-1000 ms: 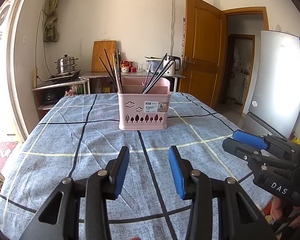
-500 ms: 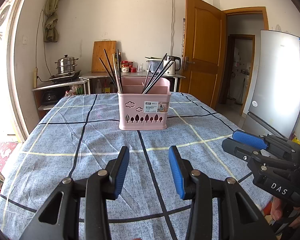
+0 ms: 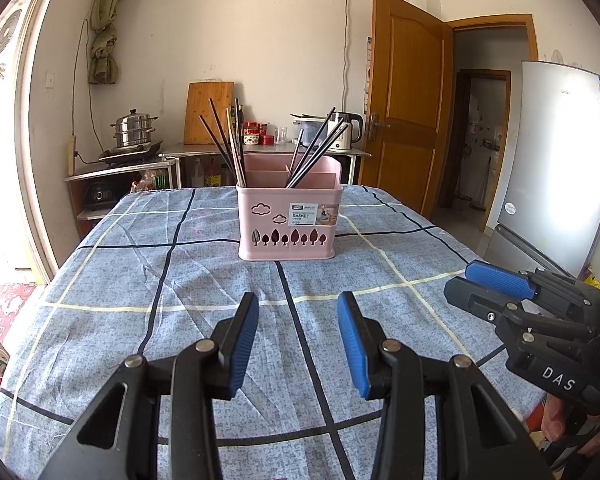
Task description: Organize utensils
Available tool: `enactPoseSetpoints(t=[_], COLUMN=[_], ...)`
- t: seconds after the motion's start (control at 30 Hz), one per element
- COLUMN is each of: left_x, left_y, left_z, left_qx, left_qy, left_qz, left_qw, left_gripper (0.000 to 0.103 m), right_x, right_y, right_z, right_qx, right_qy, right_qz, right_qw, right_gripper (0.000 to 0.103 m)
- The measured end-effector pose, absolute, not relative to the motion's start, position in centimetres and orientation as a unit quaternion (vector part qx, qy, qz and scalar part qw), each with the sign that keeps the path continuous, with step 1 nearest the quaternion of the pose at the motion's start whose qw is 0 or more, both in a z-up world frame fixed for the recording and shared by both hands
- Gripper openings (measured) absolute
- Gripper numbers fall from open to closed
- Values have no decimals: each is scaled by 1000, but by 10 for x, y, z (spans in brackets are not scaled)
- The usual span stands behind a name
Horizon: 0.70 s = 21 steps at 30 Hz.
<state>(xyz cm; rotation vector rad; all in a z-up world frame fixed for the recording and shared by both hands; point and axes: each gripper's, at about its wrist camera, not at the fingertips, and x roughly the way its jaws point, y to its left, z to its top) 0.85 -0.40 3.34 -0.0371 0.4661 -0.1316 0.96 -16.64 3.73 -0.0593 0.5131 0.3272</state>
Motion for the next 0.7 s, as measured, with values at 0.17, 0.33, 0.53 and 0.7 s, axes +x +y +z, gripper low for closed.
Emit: enactPoseSetpoints(t=[0.17,0.33,0.53,0.7], left_x=[9,8,7,8], left_y=[-5,-5,-6,-6], left_z=[33,33,34,34], left_qx=[-17,-18,-18,-21], left_qy=[230,228,224,225], left_qz=[-62,-58,-57,-59], left_qw=[971,972,973,972], left_gripper=[43,43,43,43], right_x=[9,9,9,9], right_y=[-167,-167,-169,-170], right_z=[37,37,38,38], right_qx=[-30,-31,-31,-32], right_qy=[252,252,251,250], right_qz=[161,162,162,163], right_qw=[954,954,954,954], right_gripper=[35,35,35,35])
